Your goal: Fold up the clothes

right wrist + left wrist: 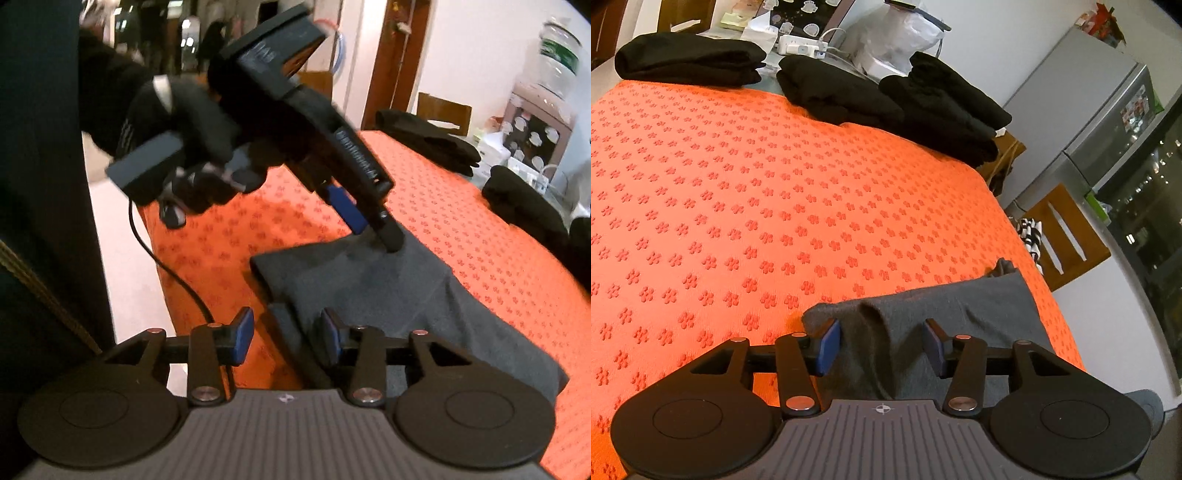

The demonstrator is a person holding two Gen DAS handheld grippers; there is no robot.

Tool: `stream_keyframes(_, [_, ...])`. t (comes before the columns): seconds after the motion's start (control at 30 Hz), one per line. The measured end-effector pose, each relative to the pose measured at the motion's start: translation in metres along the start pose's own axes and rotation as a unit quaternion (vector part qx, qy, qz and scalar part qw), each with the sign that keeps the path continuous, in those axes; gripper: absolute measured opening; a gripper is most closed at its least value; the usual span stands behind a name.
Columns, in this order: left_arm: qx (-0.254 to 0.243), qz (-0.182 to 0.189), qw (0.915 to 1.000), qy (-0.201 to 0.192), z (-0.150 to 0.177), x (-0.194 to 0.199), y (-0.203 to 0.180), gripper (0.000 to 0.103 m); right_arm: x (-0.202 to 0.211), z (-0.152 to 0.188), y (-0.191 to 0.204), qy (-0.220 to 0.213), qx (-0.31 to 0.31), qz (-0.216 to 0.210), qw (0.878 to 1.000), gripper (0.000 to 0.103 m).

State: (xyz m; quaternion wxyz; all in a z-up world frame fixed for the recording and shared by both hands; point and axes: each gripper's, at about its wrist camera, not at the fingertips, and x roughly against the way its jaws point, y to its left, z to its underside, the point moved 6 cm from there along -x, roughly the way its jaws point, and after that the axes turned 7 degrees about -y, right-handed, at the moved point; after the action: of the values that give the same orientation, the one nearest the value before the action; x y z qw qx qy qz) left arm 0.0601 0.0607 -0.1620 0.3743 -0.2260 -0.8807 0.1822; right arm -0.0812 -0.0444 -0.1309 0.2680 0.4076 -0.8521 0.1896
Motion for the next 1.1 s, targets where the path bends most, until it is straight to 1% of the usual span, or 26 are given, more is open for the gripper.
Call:
stream_keyframes(0.07, [0.003, -0.001, 1.0000, -0.002, 0.000, 0.000, 0.000, 0.051, -0.003, 0.001, 0.003, 0.006, 0.018, 0.003, 1.000, 0.043])
stream_keyframes(0.13, [0.005, -0.003, 1.0000, -0.006, 0.001, 0.001, 0.000, 0.051, -0.008, 0.002, 0.004, 0.014, 0.034, 0.010, 0.999, 0.036])
stream_keyframes(0.17, [0.005, -0.005, 0.9999, -0.008, 0.001, 0.001, -0.001, 0.049, -0.011, 0.003, 0.004, 0.017, 0.040, 0.013, 0.999, 0.033])
stream_keyframes(0.2, [0.003, -0.005, 0.9999, -0.013, 0.000, 0.003, -0.002, 0.040, -0.012, 0.003, 0.004, 0.018, 0.042, 0.017, 0.999, 0.026])
stream_keyframes(0.23, [0.002, -0.005, 0.9998, -0.018, 0.000, 0.004, -0.004, 0.033, -0.013, 0.003, 0.002, 0.018, 0.042, 0.022, 0.999, 0.017])
stream_keyframes(0.27, [-0.001, -0.002, 0.9998, -0.022, -0.001, 0.006, -0.006, 0.017, -0.013, 0.003, 0.001, 0.014, 0.041, 0.029, 0.999, 0.012])
stream_keyframes(0.3, [-0.006, 0.001, 0.9996, -0.027, -0.002, 0.008, -0.008, 0.007, -0.011, 0.001, -0.001, 0.009, 0.037, 0.033, 0.999, 0.010])
stream_keyframes(0.47, [-0.028, 0.033, 0.9964, -0.073, -0.023, 0.026, -0.031, 0.006, 0.008, -0.010, -0.004, -0.038, 0.029, 0.055, 0.997, 0.009])
stream_keyframes(0.57, [-0.041, 0.039, 0.9943, -0.090, -0.038, 0.031, -0.041, 0.005, 0.021, -0.021, -0.014, -0.076, 0.013, 0.053, 0.996, 0.009])
stream_keyframes(0.6, [-0.044, 0.033, 0.9946, -0.089, -0.040, 0.030, -0.040, 0.005, 0.023, -0.024, -0.019, -0.085, 0.002, 0.051, 0.995, 0.009])
stream_keyframes(0.67, [-0.051, 0.011, 0.9958, -0.075, -0.038, 0.023, -0.033, 0.006, 0.019, -0.026, -0.026, -0.088, -0.013, 0.042, 0.995, 0.009])
stream_keyframes(0.77, [-0.041, -0.020, 0.9980, -0.044, -0.025, 0.008, -0.010, 0.006, 0.000, -0.019, -0.027, -0.072, -0.025, 0.024, 0.997, 0.009])
stream_keyframes(0.83, [-0.041, -0.032, 0.9982, -0.031, -0.014, 0.002, 0.001, 0.006, -0.016, -0.009, -0.024, -0.053, -0.033, 0.015, 0.998, 0.010])
stream_keyframes(0.9, [-0.042, -0.032, 0.9980, -0.035, -0.011, 0.002, 0.006, 0.007, -0.025, -0.002, -0.021, -0.045, -0.041, 0.013, 0.998, 0.012])
stream_keyframes(0.93, [-0.044, -0.032, 0.9977, -0.041, -0.011, 0.005, 0.005, 0.008, -0.027, 0.000, -0.020, -0.048, -0.047, 0.013, 0.998, 0.016])
stream_keyframes(1.0, [-0.047, -0.031, 0.9970, -0.053, -0.015, 0.014, 0.000, 0.009, -0.023, -0.001, -0.020, -0.057, -0.059, 0.014, 0.997, 0.019])
stream_keyframes(1.07, [-0.057, -0.037, 0.9951, -0.072, -0.022, 0.028, -0.007, 0.010, -0.013, -0.005, -0.021, -0.077, -0.068, 0.012, 0.995, 0.019])
stream_keyframes(1.1, [-0.061, -0.036, 0.9942, -0.081, -0.026, 0.034, -0.010, 0.012, -0.006, -0.008, -0.022, -0.089, -0.072, 0.013, 0.993, 0.019])
